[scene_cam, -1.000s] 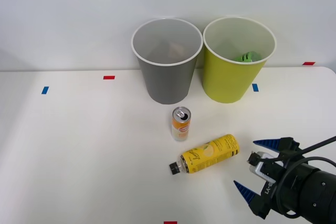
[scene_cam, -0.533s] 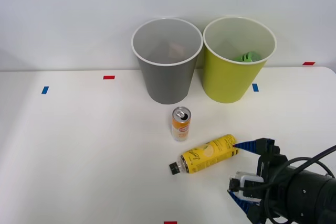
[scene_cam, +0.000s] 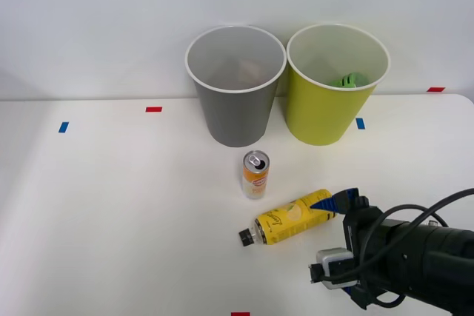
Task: Put cans in the gray bin, plastic bottles in the light green bin
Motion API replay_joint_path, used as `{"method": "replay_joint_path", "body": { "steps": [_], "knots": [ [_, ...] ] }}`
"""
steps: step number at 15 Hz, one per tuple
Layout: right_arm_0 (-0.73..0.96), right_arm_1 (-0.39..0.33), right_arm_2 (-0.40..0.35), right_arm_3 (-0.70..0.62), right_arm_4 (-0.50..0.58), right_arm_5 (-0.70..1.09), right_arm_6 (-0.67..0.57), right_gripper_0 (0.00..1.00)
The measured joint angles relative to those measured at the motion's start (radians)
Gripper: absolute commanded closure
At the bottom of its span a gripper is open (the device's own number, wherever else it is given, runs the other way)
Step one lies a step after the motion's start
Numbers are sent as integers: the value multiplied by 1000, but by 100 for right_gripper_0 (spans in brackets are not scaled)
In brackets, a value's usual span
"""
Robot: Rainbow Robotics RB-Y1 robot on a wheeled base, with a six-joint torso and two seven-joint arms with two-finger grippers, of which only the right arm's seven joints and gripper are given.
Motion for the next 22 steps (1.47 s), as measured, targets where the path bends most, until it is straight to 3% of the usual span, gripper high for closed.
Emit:
{"method": "replay_joint_path", "body": {
  "steps": [4,8,18,22],
  "knots": [
    [-24,120,-3,-10,-54,213,52,0],
    [-33,238,-4,7,-58,289,50,0],
    [-79,320,-19,116,-58,297,59,0],
    [-95,392,-26,134,-48,425,65,0]
  ]
}}
